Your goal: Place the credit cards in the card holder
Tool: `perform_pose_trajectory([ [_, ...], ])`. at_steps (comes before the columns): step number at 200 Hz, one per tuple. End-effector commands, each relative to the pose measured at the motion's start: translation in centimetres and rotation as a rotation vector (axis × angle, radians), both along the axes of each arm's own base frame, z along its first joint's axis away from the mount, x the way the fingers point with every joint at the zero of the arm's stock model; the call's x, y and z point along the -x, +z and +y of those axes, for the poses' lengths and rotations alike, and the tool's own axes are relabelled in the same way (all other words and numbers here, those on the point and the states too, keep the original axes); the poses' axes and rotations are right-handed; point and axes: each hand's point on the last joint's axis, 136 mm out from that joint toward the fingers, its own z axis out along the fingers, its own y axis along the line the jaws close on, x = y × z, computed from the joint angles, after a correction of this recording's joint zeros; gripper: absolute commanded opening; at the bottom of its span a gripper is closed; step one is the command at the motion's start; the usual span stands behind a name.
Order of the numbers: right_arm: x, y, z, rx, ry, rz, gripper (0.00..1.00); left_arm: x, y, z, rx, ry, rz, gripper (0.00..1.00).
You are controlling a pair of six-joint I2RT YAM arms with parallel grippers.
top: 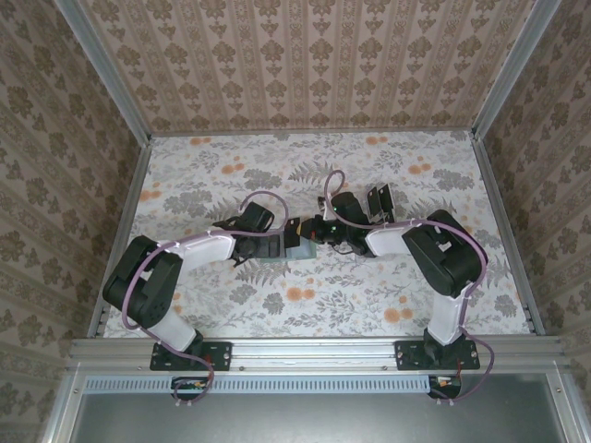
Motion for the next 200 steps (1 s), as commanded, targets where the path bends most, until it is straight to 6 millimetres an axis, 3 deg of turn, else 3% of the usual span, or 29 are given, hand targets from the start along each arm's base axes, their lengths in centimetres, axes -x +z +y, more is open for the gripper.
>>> perform_pose_trajectory([
  [1, -0.2, -0.2, -0.1, -0.01, 0.007, -0.026, 0.0, 2.3, -1.9, 2.7, -0.097, 0.031, 0.087, 1.0],
  [200, 0.5, -2.6, -0.3, -0.042, 0.012, 0.031, 0.0, 2.2, -2.0, 2.6, -0.093, 0.031, 0.088, 1.0],
])
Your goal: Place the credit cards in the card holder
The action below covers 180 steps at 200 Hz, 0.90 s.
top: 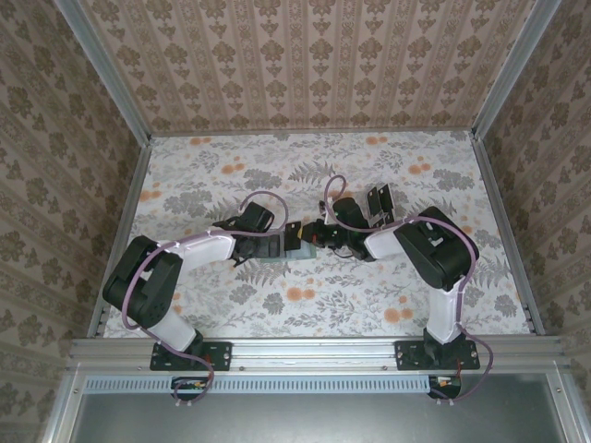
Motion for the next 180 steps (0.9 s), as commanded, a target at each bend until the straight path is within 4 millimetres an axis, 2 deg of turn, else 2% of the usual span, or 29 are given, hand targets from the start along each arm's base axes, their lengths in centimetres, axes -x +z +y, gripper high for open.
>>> perform_pose_trajectory([
  [1, 0.6, -0.6, 0.0, -0.014, 0.02, 0.016, 0.0, 2.2, -2.0, 2.6, -0.092, 0.031, 0.088, 1.0],
  [180, 2.4, -2.7, 0.0, -0.019, 0.081, 0.091, 0.0, 2.1, -2.0, 2.5, -0.092, 0.029, 0.088, 1.0],
])
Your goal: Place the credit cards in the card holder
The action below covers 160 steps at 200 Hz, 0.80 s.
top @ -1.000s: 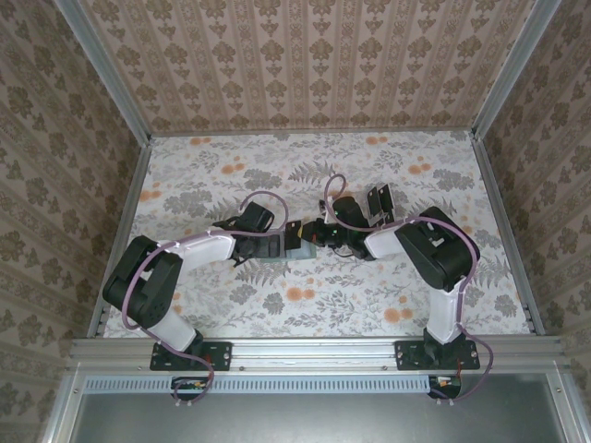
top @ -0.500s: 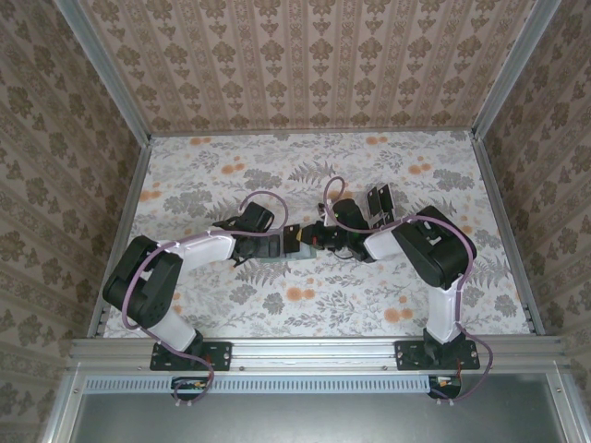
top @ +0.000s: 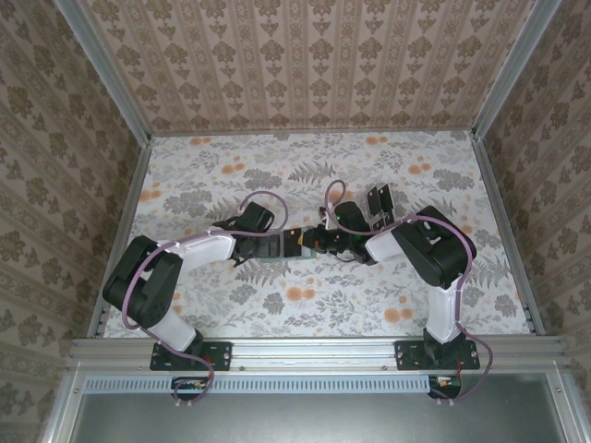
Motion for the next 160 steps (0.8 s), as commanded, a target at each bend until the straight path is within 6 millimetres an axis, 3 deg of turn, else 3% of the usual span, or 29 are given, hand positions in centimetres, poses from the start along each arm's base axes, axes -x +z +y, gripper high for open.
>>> perform_pose_trajectory([
  [1, 0.8, -1.5, -0.1, 0.007, 0.026, 0.047, 0.0, 2.1, -2.0, 2.5, -0.095, 0.024, 0.087, 1.0],
  [160, 0.6, -2.4, 2.9, 0.044, 0.099, 0.098, 0.0, 1.7, -1.7, 1.9, -0.072, 0.016, 0.081, 1.0],
])
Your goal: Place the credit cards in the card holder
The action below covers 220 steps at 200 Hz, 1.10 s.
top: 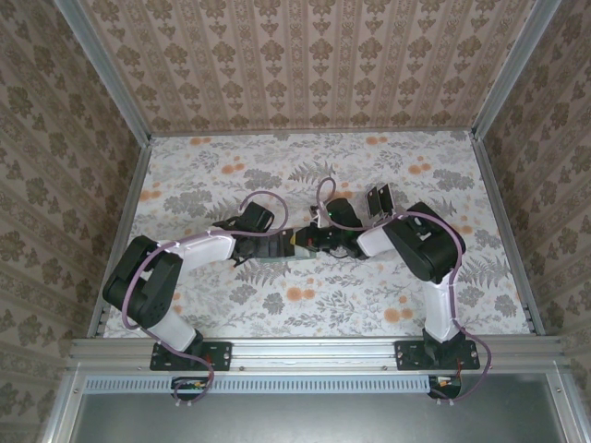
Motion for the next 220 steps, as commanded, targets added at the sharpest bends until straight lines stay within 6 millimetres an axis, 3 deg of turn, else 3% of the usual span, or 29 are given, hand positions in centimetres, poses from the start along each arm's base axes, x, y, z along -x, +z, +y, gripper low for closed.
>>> perform_pose_trajectory([
  [1, 0.9, -2.1, 0.4, 0.064, 0.025, 0.062, 0.0, 1.7, -1.6, 1.9, -0.073, 0.016, 0.081, 1.0],
  [42, 0.7, -2.7, -0.1, 0.135, 0.014, 0.093, 0.0, 0.6, 0.4, 1.9, -0.017, 0.046, 0.041, 1.0],
  [71, 0.7, -1.9, -0.2, 0.16, 0.016, 0.092, 0.25, 0.3, 1.0, 3.4, -0.003, 0.098, 0.032, 1.0],
  [103, 0.6, 0.5, -0.3, 0.181, 0.036, 0.05, 0.53, 0.4, 1.1, 4.7, -0.013, 0.13, 0.034, 1.0],
  [144, 0.4, 3.0, -1.1, 0.257, 0.05, 0.001, 0.61, 0.6, 0.7, 5.0, -0.018, 0.136, 0.039, 1.0],
  [158, 0.2, 3.4, -1.7, 0.302, 0.038, -0.008, 0.6, 0.7, 0.6, 5.0, -0.021, 0.136, 0.042, 1.0],
  [179, 0.2, 2.9, -2.6, 0.397, 0.029, 0.013, 0.5, 0.7, 0.4, 5.1, -0.026, 0.134, 0.044, 1.0],
  [202, 0.0, 1.9, -2.9, 0.471, 0.024, 0.034, 0.23, 0.7, 0.1, 5.3, -0.039, 0.135, 0.047, 1.0],
  [220, 0.0, 1.1, -2.9, 0.5, 0.024, 0.051, 0.1, 0.7, -0.1, 5.4, -0.05, 0.138, 0.051, 1.0],
])
